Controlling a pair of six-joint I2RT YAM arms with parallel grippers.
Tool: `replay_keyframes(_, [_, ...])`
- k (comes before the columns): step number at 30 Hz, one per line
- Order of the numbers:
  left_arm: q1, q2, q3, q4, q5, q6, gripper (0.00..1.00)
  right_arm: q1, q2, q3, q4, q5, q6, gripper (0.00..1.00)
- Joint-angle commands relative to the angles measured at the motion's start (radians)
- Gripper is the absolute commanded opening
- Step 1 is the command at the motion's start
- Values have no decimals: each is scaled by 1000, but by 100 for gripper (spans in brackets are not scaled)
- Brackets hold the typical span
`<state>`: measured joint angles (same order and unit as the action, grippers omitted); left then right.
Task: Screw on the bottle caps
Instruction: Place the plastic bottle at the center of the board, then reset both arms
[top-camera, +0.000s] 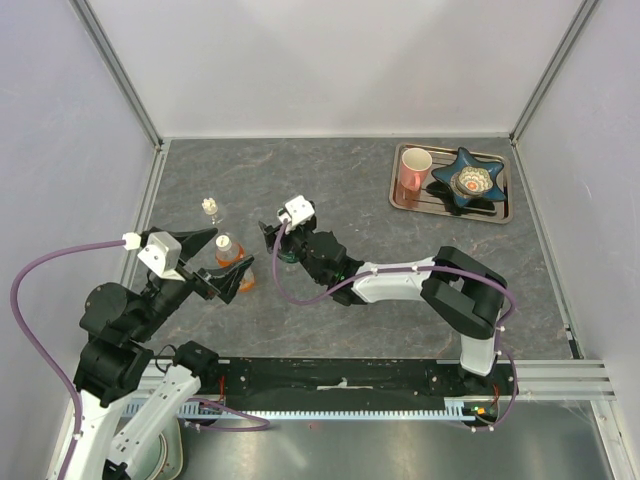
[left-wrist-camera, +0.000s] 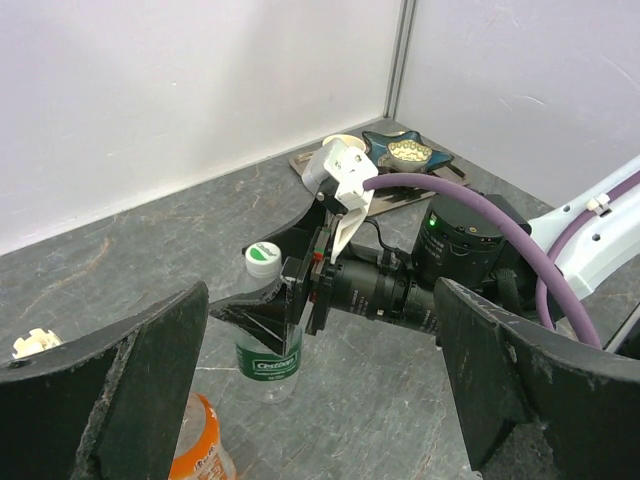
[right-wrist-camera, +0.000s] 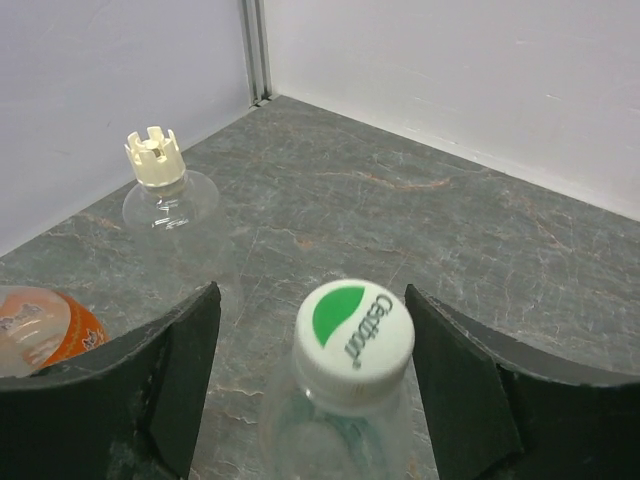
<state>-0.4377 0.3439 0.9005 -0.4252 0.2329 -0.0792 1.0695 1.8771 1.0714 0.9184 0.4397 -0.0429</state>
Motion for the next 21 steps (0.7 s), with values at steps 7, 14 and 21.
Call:
replay_keyframes(7, [14, -19, 3, 22, -15, -37, 100, 9, -44, 24, -26, 7, -35, 89])
replay_keyframes(14, [17, -22, 3, 22, -12, -42, 99, 7, -50, 39, -49, 10, -46, 98])
replay_keyframes(21, [19, -23, 3, 22, -6, -45, 99, 9, -56, 48, -59, 19, -49, 98])
